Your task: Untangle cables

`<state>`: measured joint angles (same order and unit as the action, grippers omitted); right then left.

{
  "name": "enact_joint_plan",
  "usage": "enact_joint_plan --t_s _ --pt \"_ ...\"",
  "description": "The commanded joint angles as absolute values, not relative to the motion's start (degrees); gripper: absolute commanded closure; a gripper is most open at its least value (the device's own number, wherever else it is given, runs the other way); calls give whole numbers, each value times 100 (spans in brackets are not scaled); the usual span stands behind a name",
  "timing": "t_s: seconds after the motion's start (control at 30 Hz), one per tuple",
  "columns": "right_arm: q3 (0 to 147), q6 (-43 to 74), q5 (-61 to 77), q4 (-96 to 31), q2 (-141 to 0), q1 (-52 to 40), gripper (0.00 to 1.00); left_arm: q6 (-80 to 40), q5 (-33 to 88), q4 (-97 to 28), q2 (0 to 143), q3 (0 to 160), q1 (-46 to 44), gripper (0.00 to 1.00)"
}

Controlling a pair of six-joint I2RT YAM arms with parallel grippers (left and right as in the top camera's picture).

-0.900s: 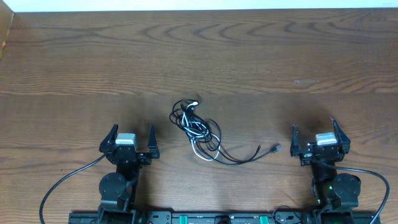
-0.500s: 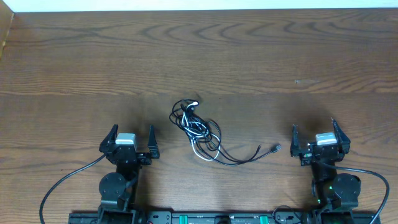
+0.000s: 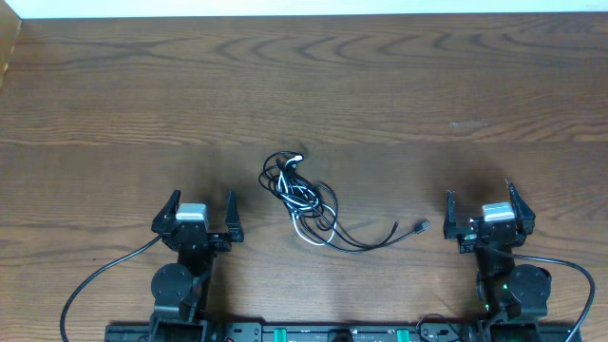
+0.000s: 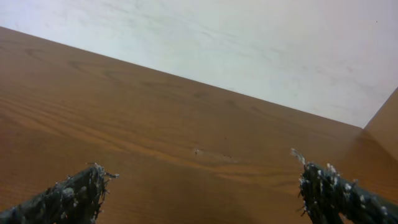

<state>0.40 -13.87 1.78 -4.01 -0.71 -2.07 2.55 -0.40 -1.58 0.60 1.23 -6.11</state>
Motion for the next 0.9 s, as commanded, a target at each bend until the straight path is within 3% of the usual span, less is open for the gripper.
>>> enact_joint_plan --t_s 0.0,0.47,0.87 --pt "32 -1376 250 -416 -30 -235 1 134 -220 -344 23 82 -635 0" --pt "32 -1376 250 -416 -30 -235 1 -14 -222 -644 150 351 -635 0" --pt "32 -1376 250 -416 -30 -235 1 -80 -220 -642 1356 849 -635 0"
